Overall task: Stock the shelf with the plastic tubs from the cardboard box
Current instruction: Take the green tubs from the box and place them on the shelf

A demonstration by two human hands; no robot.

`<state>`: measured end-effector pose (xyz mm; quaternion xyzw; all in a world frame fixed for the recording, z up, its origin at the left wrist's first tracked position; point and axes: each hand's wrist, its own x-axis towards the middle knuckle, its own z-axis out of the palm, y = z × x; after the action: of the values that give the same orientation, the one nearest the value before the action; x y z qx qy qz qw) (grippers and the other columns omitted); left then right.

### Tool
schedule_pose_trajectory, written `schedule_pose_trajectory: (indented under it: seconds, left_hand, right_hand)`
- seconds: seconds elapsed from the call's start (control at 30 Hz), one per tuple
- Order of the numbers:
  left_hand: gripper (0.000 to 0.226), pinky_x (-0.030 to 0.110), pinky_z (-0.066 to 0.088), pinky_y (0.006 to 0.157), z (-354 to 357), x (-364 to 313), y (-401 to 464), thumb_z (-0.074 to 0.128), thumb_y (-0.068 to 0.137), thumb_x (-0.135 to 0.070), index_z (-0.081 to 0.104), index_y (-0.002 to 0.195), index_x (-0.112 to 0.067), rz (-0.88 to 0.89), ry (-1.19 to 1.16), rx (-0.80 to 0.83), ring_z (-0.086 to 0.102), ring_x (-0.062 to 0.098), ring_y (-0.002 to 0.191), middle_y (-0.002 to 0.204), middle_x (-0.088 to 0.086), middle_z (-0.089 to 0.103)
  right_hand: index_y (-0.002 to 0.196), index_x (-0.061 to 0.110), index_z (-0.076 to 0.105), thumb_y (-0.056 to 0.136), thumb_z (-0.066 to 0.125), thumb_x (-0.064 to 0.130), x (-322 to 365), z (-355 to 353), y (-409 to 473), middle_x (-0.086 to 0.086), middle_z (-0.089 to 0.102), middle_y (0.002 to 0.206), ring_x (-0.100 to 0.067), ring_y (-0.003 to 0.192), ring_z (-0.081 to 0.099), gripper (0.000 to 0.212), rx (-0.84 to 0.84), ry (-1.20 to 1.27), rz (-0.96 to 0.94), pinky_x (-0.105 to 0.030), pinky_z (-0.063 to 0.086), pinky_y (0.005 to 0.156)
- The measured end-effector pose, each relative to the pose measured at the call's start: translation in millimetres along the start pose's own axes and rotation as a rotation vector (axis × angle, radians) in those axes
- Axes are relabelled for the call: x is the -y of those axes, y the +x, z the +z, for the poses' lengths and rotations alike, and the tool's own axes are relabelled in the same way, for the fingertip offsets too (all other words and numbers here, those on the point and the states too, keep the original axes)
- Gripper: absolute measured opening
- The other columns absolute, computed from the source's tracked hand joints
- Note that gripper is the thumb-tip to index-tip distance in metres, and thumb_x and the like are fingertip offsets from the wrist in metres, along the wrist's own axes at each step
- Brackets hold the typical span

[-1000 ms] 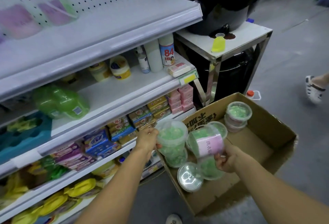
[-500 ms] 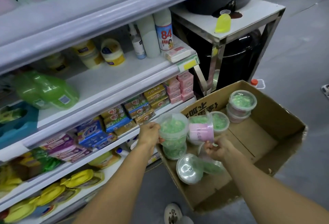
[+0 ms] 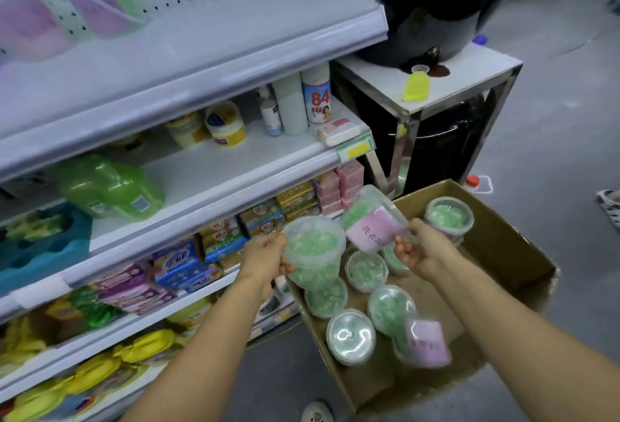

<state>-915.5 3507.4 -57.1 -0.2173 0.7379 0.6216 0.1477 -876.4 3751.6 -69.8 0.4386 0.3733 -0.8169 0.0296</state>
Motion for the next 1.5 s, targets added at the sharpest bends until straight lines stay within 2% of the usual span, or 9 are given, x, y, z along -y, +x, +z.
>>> schedule_pose_trajectory:
  seconds: [0.17, 0.33, 0.5, 0.63, 0.77, 0.93, 1.13, 1.37, 1.5]
  left_hand:
    - [0.021, 0.023, 0.046, 0.040, -28, -65, -38, 0.056, 0.089, -0.006, 0.061, 0.069, -0.006, 0.119, -0.108, -0.021, 0.044, 0.013, 0.036, 0.052, 0.008, 0.045]
    - [0.021, 0.018, 0.041, 0.034, -71, -138, -71, 0.055, 0.089, -0.005, 0.059, 0.068, -0.005, 0.288, -0.143, -0.058, 0.040, 0.017, 0.042, 0.059, 0.012, 0.045]
    - [0.028, 0.022, 0.041, 0.041, -115, -203, -89, 0.054, 0.082, -0.003, 0.053, 0.056, -0.012, 0.409, -0.192, -0.148, 0.038, 0.015, 0.038, 0.042, 0.003, 0.042]
    - [0.018, 0.028, 0.050, 0.049, -150, -241, -86, 0.058, 0.085, -0.009, 0.058, 0.067, -0.007, 0.463, -0.182, -0.244, 0.043, 0.022, 0.049, 0.060, 0.012, 0.048]
    - [0.012, 0.028, 0.051, 0.049, -180, -265, -67, 0.058, 0.084, -0.011, 0.064, 0.080, -0.001, 0.491, -0.191, -0.267, 0.046, 0.023, 0.055, 0.073, 0.015, 0.052]
    - [0.010, 0.025, 0.048, 0.045, -208, -289, -36, 0.059, 0.085, -0.011, 0.062, 0.080, -0.002, 0.478, -0.203, -0.298, 0.042, 0.020, 0.051, 0.073, 0.013, 0.050]
    - [0.012, 0.023, 0.047, 0.043, -232, -314, 18, 0.056, 0.084, -0.009, 0.062, 0.085, 0.002, 0.459, -0.216, -0.305, 0.044, 0.022, 0.054, 0.079, 0.016, 0.051]
    - [0.010, 0.023, 0.046, 0.043, -242, -335, 76, 0.057, 0.083, -0.009, 0.062, 0.081, -0.001, 0.420, -0.202, -0.280, 0.045, 0.022, 0.054, 0.074, 0.015, 0.051]
    - [0.009, 0.023, 0.047, 0.043, -243, -346, 101, 0.058, 0.084, -0.009, 0.062, 0.082, -0.001, 0.408, -0.213, -0.262, 0.044, 0.023, 0.056, 0.075, 0.015, 0.049]
  right_hand:
    - [0.079, 0.008, 0.055, 0.085, 0.053, 0.005, 68, 43, -66, -0.008, 0.046, 0.054, -0.006, 0.029, 0.034, 0.007, 0.092, -0.205, -0.233, -0.017, 0.039, 0.033]
    - [0.077, 0.009, 0.057, 0.082, 0.055, 0.007, 121, 104, -129, -0.005, 0.044, 0.050, -0.008, 0.031, 0.035, 0.006, 0.267, -0.305, -0.403, -0.020, 0.043, 0.036]
    - [0.089, 0.014, 0.057, 0.087, 0.050, 0.011, 147, 175, -174, -0.007, 0.038, 0.058, -0.010, 0.033, 0.035, 0.008, 0.387, -0.358, -0.553, -0.026, 0.051, 0.043]
    - [0.111, 0.025, 0.062, 0.085, 0.041, 0.002, 151, 228, -184, -0.002, 0.040, 0.058, -0.012, 0.041, 0.036, 0.040, 0.454, -0.410, -0.620, -0.031, 0.055, 0.047]
    - [0.096, 0.011, 0.063, 0.089, 0.060, 0.015, 151, 281, -180, -0.006, 0.044, 0.067, -0.014, 0.043, 0.036, 0.009, 0.445, -0.466, -0.592, -0.031, 0.056, 0.047]
    - [0.101, 0.008, 0.063, 0.091, 0.059, 0.014, 151, 339, -157, -0.007, 0.049, 0.078, -0.013, 0.042, 0.043, 0.012, 0.442, -0.489, -0.589, -0.042, 0.061, 0.063]
    - [0.088, 0.008, 0.061, 0.091, 0.060, 0.013, 159, 394, -121, -0.008, 0.048, 0.074, -0.018, 0.051, 0.046, 0.006, 0.442, -0.542, -0.593, -0.040, 0.060, 0.055]
    - [0.127, 0.012, 0.060, 0.095, 0.045, 0.004, 170, 457, -70, -0.005, 0.054, 0.108, -0.019, 0.070, 0.055, 0.036, 0.448, -0.627, -0.668, -0.045, 0.057, 0.083]
    - [0.133, 0.015, 0.056, 0.097, 0.042, 0.007, 176, 489, -54, -0.003, 0.057, 0.087, -0.020, 0.065, 0.050, 0.039, 0.436, -0.669, -0.673, -0.046, 0.056, 0.087]
